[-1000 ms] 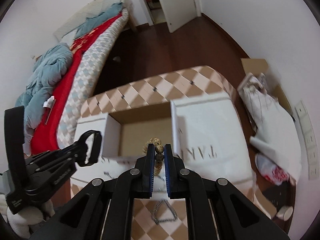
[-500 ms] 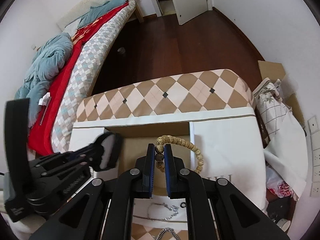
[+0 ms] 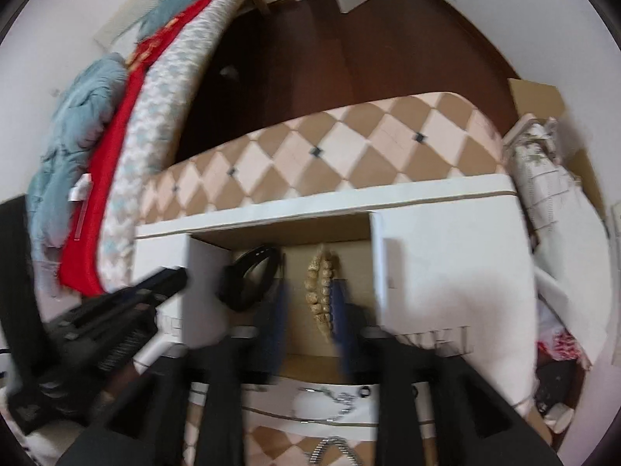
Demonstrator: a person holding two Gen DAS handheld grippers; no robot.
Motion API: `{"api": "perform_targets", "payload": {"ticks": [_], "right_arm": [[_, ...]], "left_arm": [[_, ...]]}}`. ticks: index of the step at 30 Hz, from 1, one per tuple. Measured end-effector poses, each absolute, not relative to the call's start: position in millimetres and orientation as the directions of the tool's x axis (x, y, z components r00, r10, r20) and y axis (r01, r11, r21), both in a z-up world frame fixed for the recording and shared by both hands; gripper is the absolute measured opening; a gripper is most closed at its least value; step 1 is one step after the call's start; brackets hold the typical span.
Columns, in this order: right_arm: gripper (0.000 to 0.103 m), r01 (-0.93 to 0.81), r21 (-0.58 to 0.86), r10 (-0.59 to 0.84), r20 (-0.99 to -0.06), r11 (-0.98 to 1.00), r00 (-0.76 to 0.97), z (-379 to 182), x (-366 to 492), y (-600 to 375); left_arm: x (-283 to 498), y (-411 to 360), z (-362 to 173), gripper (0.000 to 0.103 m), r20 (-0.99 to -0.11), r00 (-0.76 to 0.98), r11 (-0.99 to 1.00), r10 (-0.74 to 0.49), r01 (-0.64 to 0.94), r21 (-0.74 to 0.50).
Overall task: Organize jewelry
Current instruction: 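Carry watch band into box with left tool while right tool drops bead bracelet, then open both tools and withdraw them from the box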
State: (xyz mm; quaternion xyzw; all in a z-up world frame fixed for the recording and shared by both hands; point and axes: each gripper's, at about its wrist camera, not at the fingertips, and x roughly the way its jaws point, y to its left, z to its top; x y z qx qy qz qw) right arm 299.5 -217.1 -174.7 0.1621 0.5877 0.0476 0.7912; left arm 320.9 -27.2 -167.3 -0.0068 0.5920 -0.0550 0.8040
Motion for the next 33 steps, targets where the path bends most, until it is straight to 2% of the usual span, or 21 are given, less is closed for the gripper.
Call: {"api": "perform_targets", "payload": {"ticks": [1, 3, 5, 6, 7, 8, 9, 11, 22, 33], "right_arm": [[0.066, 0.117, 0.31, 0.26, -0.913, 0.944, 0.314, -173, 296, -220], [0.066, 0.108, 0.269, 0.22, -0.917, 0.957, 0.333, -166, 290, -220], [0.071, 0.1, 0.193, 0.146, -0.923, 0.976, 0.355, -157, 285, -217], [0.081, 0.096, 0.159, 0.114, -0.925, 0.983, 0.364, -154, 281, -216], [0.093, 0.095, 0.118, 0.076, -0.928, 0.988, 0.364, -152, 278, -216], [0.097, 0.093, 0.064, 0.026, -0.931, 0.994, 0.365, -151, 274, -213], [0.101, 0.088, 0.022, -0.013, -0.929, 0.996, 0.369, -151, 271, -211], [0.101, 0.08, -0.024, -0.052, -0.928, 0.997, 0.369, -155, 268, -207], [0.103, 0.108, -0.039, -0.075, -0.93, 0.993, 0.359, -170, 244, -198], [0.103, 0.123, -0.056, -0.106, -0.891, 0.991, 0.442, -126, 214, -192]], "left_arm": [[320, -25, -163, 0.058, -0.945, 0.318, 0.996, -0.079, 0.073, -0.059], [317, -20, -154, 0.072, -0.931, 0.364, 0.998, -0.043, 0.057, -0.023], [314, -15, -145, 0.083, -0.914, 0.405, 0.999, -0.009, 0.042, 0.009], [313, -13, -142, 0.095, -0.91, 0.416, 0.999, 0.003, 0.038, 0.02], [311, -10, -140, 0.1, -0.905, 0.426, 0.999, 0.014, 0.033, 0.031], [308, -7, -138, 0.103, -0.901, 0.433, 0.999, 0.027, 0.028, 0.043], [305, -6, -138, 0.103, -0.897, 0.44, 0.998, 0.042, 0.023, 0.058], [296, -4, -138, 0.103, -0.888, 0.454, 0.996, 0.069, 0.021, 0.088], [253, -4, -151, 0.103, -0.881, 0.457, 0.986, 0.12, 0.05, 0.16], [219, -1, -118, 0.103, -0.854, 0.509, 0.991, 0.107, 0.017, 0.135]]}}
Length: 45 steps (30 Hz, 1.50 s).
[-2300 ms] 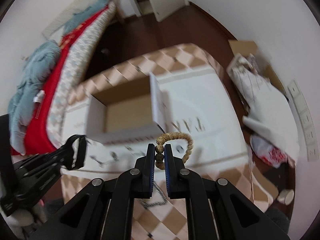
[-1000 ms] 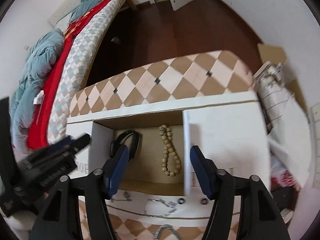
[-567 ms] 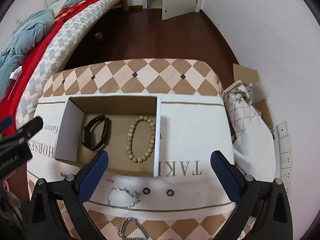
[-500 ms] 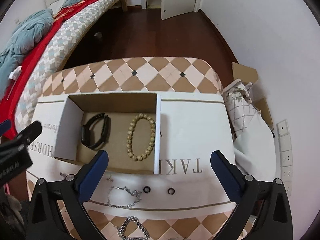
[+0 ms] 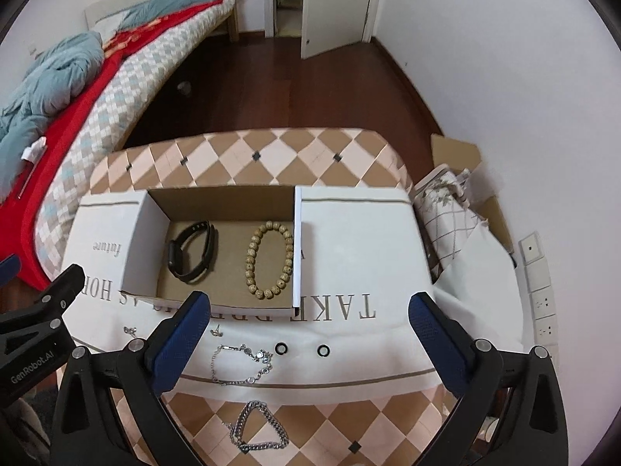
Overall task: Organize jewelry
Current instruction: 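Open both tools and withdraw them from the box, then grasp thick silver chain with right tool while left tool grasps pendant chain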
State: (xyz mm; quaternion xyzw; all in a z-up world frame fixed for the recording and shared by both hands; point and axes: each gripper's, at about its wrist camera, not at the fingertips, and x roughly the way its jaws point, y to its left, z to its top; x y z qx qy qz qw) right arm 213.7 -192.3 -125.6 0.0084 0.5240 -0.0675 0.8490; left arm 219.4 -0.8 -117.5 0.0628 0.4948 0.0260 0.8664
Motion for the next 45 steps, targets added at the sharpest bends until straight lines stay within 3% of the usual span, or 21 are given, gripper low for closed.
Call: {"api": "perform_targets", "payload": {"ticks": [21, 29, 34, 39, 42, 45], "right_arm": [[0.103, 0.086, 0.012, -0.043, -0.795, 0.996, 0.606, -19, 121, -165], [0.103, 0.135, 0.091, 0.006, -0.848, 0.987, 0.53, -63, 110, -183], [0.081, 0.178, 0.108, 0.032, -0.924, 0.978, 0.381, -148, 115, -192], [0.074, 0.253, 0.15, 0.091, -0.969, 0.956, 0.228, -235, 107, -193], [0.067, 0.274, 0.145, 0.096, -0.978, 0.951, 0.184, -263, 104, -190], [0.049, 0.221, 0.089, 0.041, -0.977, 0.971, 0.211, -262, 104, -176]], "left_arm": [[125, 13, -22, 0.103, -0.752, 0.654, 0.994, 0.082, 0.0, 0.108], [120, 35, -58, 0.103, -0.779, 0.597, 0.98, 0.194, -0.075, 0.187], [124, 44, -105, 0.103, -0.815, 0.518, 0.964, 0.259, -0.092, 0.248], [129, 49, -149, 0.103, -0.849, 0.438, 0.954, 0.295, -0.079, 0.291], [133, 50, -165, 0.103, -0.861, 0.41, 0.951, 0.302, -0.066, 0.302], [138, 46, -177, 0.103, -0.873, 0.389, 0.953, 0.293, -0.048, 0.298]]}}
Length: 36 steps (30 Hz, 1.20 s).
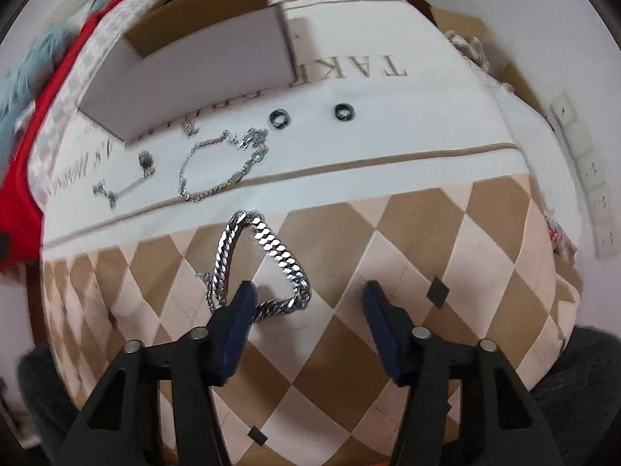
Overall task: Organize jewelry
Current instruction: 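Grasp thick silver chain with right tool while left tool grasps pendant chain, then lower silver chain into box with right tool while left tool releases pendant there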
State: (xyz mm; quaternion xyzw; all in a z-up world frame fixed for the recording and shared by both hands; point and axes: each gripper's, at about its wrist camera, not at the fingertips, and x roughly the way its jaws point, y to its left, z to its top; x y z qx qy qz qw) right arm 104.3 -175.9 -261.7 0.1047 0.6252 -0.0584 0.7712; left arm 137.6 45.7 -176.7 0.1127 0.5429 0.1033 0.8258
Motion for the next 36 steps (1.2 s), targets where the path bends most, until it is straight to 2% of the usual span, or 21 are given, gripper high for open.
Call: {"api": "perform_targets", "payload": {"ticks": [1, 3, 8, 14, 16, 18, 23, 26, 28, 29, 31, 36], "right_arm": [[0.031, 0.204, 0.058, 0.012, -0.975, 0.977, 0.223, -261, 104, -172], [0.008, 0.186, 0.044, -0.001, -0.972, 0.982, 0.235, -261, 106, -170], [0.008, 0.227, 0.067, 0.008, -0.968, 0.972, 0.251, -256, 116, -192], [0.008, 0.318, 0.052, -0.035, -0.964, 0.947, 0.262, -252, 136, -235], [0.008, 0.336, 0.046, -0.048, -0.963, 0.941, 0.264, -251, 136, -247], [0.008, 0.348, 0.04, -0.058, -0.962, 0.937, 0.266, -252, 136, -255], [0.008, 0.366, 0.035, -0.066, -0.964, 0.93, 0.259, -257, 139, -266], [0.008, 0.368, 0.032, -0.068, -0.964, 0.929, 0.256, -260, 140, -268], [0.008, 0.367, 0.026, -0.071, -0.966, 0.93, 0.25, -257, 140, -263], [0.008, 0.368, 0.028, -0.069, -0.966, 0.929, 0.249, -259, 139, -263], [0.008, 0.366, 0.026, -0.071, -0.966, 0.93, 0.249, -259, 140, -263], [0.008, 0.362, 0.053, -0.051, -0.961, 0.93, 0.271, -250, 139, -261]], "left_arm": [[139, 44, -179, 0.103, -0.877, 0.385, 0.955, 0.288, -0.044, 0.295], [143, 41, -183, 0.103, -0.884, 0.376, 0.958, 0.279, -0.037, 0.286], [157, 39, -189, 0.102, -0.906, 0.356, 0.973, 0.228, -0.04, 0.229], [183, 19, -206, 0.1, -0.955, 0.296, 1.0, 0.006, -0.023, -0.001], [193, 5, -214, 0.09, -0.96, 0.28, 1.0, -0.015, -0.001, -0.016], [203, -12, -225, 0.085, -0.965, 0.262, 0.999, -0.028, 0.034, -0.02], [214, -41, -245, 0.084, -0.972, 0.235, 0.995, -0.033, 0.099, -0.009], [218, -52, -255, 0.063, -0.976, 0.217, 0.992, -0.026, 0.127, 0.002], [218, -56, -262, 0.039, -0.978, 0.205, 0.99, -0.025, 0.138, 0.003], [218, -56, -262, 0.037, -0.976, 0.218, 0.99, -0.023, 0.142, 0.009], [218, -60, -262, 0.008, -0.973, 0.228, 0.988, -0.025, 0.156, 0.011], [213, -56, -251, 0.008, -0.97, 0.243, 0.986, -0.03, 0.164, 0.011]]}}
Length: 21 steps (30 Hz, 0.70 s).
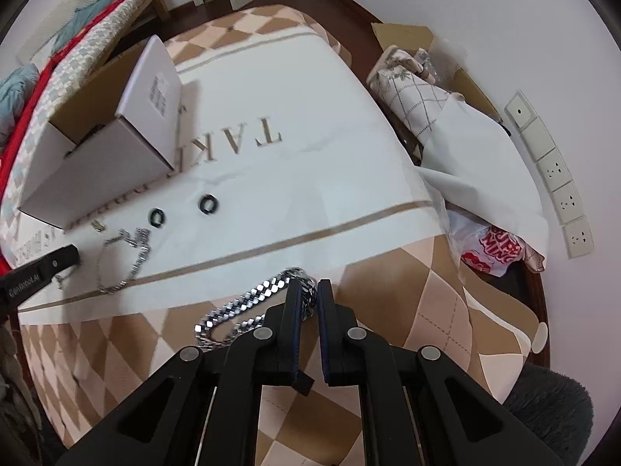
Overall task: Organize jewelry
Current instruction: 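Lower silver chain into box with right tool while left tool releases pendant there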
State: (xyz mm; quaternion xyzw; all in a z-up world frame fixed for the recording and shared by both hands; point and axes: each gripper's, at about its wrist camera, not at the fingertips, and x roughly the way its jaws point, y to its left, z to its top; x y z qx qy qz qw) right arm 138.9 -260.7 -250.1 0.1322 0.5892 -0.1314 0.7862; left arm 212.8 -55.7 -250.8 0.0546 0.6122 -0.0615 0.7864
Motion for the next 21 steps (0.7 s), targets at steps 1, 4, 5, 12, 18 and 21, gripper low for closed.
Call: {"api": "perform_targets", "payload": {"ticks": [1, 4, 5, 12, 18, 21], "right_arm": [[0.008, 0.359, 0.06, -0.045, -0.96, 0.932, 0.278, -247, 138, -260], [0.008, 0.338, 0.091, -0.02, -0.95, 0.937, 0.311, -230, 138, -256], [0.008, 0.329, 0.105, -0.008, -0.946, 0.938, 0.325, -223, 137, -254], [0.008, 0.262, 0.176, 0.06, -0.915, 0.949, 0.398, -180, 132, -241], [0.008, 0.203, 0.235, 0.124, -0.886, 0.951, 0.446, -142, 136, -230], [0.008, 0.175, 0.276, 0.164, -0.864, 0.945, 0.476, -120, 144, -228]], "left_arm": [[210, -53, -245, 0.008, -0.968, 0.248, 0.986, -0.036, 0.164, 0.006], [204, -43, -221, 0.008, -0.96, 0.275, 0.986, -0.057, 0.164, -0.011], [201, -38, -211, 0.008, -0.955, 0.289, 0.987, -0.065, 0.16, -0.018], [187, -13, -147, 0.008, -0.927, 0.359, 0.987, -0.106, 0.155, -0.053], [177, -13, -90, 0.008, -0.888, 0.426, 0.98, -0.171, 0.163, -0.111], [183, -13, -58, 0.008, -0.859, 0.464, 0.972, -0.216, 0.187, -0.143]]}}
